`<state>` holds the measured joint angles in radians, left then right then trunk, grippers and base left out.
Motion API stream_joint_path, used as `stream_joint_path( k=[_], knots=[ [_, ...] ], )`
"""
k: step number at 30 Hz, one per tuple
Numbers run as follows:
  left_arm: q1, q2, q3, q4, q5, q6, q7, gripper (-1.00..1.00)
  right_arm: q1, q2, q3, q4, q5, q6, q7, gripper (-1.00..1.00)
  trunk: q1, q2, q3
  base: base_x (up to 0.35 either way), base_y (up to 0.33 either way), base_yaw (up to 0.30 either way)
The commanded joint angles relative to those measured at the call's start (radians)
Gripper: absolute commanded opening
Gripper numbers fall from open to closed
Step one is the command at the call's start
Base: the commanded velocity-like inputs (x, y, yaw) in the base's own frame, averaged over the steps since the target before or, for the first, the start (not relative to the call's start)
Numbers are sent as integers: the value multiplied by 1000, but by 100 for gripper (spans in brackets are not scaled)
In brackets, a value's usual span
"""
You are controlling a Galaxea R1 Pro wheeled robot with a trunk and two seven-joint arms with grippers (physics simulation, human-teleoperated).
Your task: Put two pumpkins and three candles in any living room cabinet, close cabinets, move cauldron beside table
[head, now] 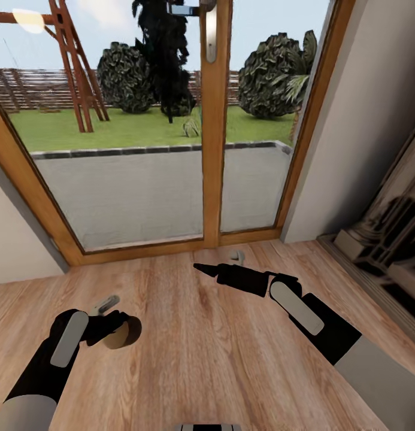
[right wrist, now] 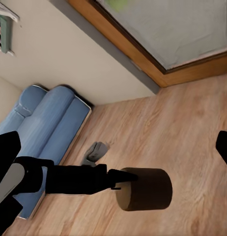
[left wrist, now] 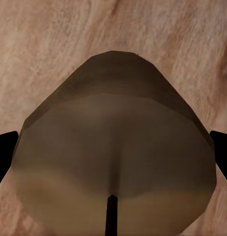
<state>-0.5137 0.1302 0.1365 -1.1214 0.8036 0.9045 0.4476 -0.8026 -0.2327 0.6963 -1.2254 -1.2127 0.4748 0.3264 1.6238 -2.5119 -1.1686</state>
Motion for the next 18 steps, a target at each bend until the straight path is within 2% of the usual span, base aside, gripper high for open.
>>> stream_joint_path(
  k=[1, 18],
  knots=[
    [0, 0, 0, -1, 12, 2, 10, -100, -1, 0, 2, 1, -6, 2, 0, 100, 0, 0, 0, 0, 0, -275],
    [0, 0, 2, -1, 11, 2, 10, -100, -1, 0, 2, 0, -7, 2, 0, 100, 0, 0, 12, 0, 25, -274]
  ],
)
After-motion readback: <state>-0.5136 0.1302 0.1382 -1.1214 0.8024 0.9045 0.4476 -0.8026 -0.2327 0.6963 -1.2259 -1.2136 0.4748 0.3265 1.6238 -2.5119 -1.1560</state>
